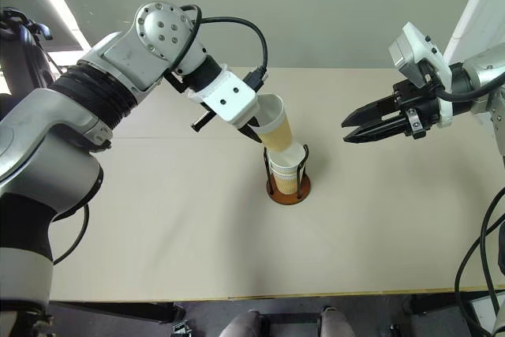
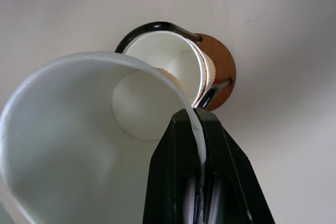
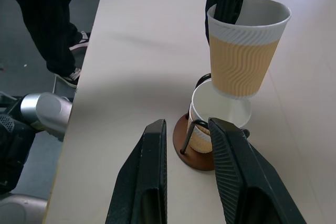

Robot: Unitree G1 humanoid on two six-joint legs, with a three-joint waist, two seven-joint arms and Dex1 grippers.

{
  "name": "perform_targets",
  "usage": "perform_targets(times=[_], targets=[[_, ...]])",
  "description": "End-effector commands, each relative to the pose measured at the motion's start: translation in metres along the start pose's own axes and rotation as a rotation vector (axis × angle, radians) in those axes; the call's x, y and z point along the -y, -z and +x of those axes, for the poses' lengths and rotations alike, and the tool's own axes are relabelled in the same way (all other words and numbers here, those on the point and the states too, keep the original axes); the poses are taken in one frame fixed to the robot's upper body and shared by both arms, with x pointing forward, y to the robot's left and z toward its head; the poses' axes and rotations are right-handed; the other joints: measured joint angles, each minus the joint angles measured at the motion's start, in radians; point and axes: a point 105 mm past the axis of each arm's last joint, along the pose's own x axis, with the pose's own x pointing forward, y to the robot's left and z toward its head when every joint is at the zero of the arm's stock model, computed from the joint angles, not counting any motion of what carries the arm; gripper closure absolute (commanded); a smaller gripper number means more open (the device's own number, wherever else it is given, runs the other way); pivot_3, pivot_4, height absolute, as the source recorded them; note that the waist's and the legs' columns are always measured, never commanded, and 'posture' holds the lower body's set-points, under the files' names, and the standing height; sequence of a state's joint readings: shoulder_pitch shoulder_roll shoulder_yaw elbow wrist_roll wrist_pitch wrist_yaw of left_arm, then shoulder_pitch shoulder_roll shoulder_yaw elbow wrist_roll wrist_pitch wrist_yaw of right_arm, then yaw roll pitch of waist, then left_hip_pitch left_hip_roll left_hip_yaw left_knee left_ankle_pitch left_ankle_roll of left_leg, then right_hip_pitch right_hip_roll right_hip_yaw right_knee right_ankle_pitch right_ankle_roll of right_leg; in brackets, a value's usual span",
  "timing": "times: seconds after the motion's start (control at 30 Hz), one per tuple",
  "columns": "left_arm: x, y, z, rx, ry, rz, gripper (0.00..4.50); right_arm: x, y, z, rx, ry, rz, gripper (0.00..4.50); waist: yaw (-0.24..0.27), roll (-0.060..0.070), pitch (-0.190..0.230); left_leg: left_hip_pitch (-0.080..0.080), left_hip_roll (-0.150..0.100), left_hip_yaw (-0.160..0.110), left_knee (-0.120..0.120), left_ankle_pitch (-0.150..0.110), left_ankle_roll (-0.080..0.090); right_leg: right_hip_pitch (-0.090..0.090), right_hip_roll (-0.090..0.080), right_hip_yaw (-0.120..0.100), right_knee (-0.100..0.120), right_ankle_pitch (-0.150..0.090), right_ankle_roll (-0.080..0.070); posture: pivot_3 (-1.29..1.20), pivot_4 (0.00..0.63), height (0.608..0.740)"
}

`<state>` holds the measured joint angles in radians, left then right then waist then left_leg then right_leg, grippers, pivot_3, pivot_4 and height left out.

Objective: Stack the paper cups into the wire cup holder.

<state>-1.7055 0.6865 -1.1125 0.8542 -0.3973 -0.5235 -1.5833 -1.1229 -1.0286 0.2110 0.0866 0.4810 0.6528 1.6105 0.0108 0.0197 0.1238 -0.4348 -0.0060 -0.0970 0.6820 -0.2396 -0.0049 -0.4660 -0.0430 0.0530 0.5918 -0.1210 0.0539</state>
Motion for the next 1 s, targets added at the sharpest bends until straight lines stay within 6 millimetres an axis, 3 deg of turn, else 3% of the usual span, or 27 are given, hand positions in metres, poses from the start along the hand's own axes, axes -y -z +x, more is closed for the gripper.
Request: perform_targets(times=[0.03,0.57,1.0], targets=[[-0.003,-0.01,-0.003,0.021,0.019,0.04,4.47,-0.003,-0.012,-0.005,0.004,0.001,-0.041,3.28,0.001,0.0,0.0,0.0,0.002,-0.003,0.0,0.0,0.0,0.0,-0.003,0.003,0.0,0.0,0.0,0.0,0.15,0.74],[0.008,0.0,0.008,0.02,0.056,0.038,4.47,-0.004,-0.012,-0.005,0.001,0.002,-0.05,3.28,0.003,0.0,0.0,0.0,0.001,-0.003,0.0,0.0,0.0,0.001,-0.003,0.003,0.0,-0.001,0.001,0.0,0.15,0.74],[0.003,-0.001,0.015,0.033,0.048,0.037,4.47,-0.005,-0.011,-0.004,-0.003,0.005,-0.056,3.28,0.004,0.0,0.0,0.0,0.001,-0.005,0.0,0.0,0.0,0.002,-0.006,0.003,-0.001,-0.001,0.002,0.0,0.15,0.74]])
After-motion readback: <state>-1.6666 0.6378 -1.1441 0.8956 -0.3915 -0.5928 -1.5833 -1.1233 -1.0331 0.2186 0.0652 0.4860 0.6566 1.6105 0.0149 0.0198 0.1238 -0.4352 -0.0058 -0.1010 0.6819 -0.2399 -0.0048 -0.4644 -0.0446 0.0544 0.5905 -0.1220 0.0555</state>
